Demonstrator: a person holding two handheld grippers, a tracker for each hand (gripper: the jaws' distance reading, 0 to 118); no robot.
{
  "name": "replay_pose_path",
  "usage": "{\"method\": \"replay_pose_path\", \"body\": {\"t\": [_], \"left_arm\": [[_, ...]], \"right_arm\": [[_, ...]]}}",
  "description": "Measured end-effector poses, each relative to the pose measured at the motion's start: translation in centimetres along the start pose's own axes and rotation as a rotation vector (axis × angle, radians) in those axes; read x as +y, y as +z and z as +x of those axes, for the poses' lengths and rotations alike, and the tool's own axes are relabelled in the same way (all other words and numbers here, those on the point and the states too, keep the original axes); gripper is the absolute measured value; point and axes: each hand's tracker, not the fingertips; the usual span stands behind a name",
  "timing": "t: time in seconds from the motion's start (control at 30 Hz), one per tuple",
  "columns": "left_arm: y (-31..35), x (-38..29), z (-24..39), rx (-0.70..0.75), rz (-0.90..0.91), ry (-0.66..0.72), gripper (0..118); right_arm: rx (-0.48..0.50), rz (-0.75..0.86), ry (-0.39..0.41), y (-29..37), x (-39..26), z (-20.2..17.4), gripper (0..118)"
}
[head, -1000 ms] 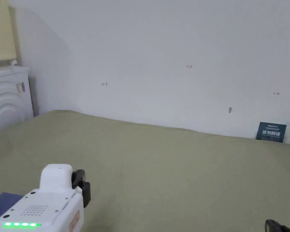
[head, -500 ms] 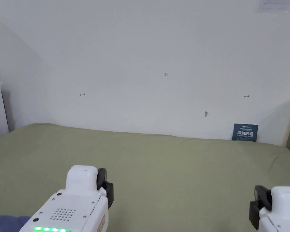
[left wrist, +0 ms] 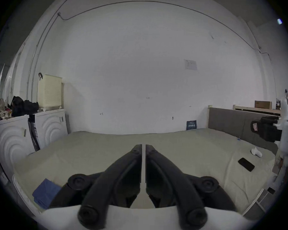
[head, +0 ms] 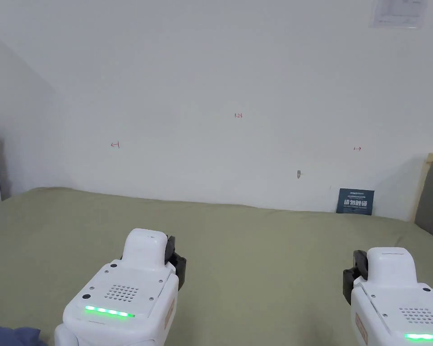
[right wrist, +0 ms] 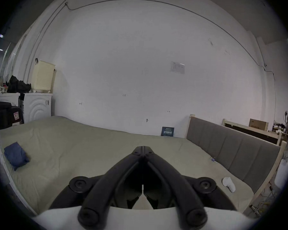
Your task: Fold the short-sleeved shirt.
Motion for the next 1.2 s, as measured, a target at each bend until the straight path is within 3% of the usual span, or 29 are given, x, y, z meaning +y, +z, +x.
{"method": "replay_pose_path", "body": {"t": [0.07,0.1,0.13,0.17,0.2,0.23,0.93,1.03,1.2], "left_arm": [[-0.1,-0.1,-0.1,-0.001,-0.013,-0.006,37],[-0.1,-0.2,-0.1,-0.007,-0.021,-0.003,70],[-0.2,-0.2,-0.3,-0.007,-0.026,-0.001,96],[-0.4,-0.3,-0.3,-0.001,-0.033,0.003,109],[-0.4,-0.4,-0.3,0.004,-0.035,0.008,112],[-0.1,-0.7,-0.4,0.018,-0.006,0.018,112],[0.5,-0.9,-1.3,0.047,-0.026,0.059,112],[0.5,-1.1,-1.3,0.034,-0.04,0.027,112],[0.5,-1.4,-1.8,0.029,-0.06,0.036,112]], "right_arm": [[-0.006,-0.004,-0.006,0.2,0.1,0.1,0],[-0.006,-0.006,-0.011,0.1,0.1,0.2,2],[-0.001,-0.013,-0.02,0.1,0.2,0.4,14],[0.008,-0.016,-0.031,-0.2,0.1,0.6,41],[0.013,-0.014,-0.038,-0.2,0.0,0.7,89],[0.008,-0.018,-0.04,-0.3,0.0,0.7,114],[0.05,-0.009,-0.047,0.0,-0.9,0.3,118],[0.156,-0.041,-0.035,-0.2,-0.8,0.4,118],[0.14,0.017,-0.033,0.6,-0.8,-0.3,118]]}}
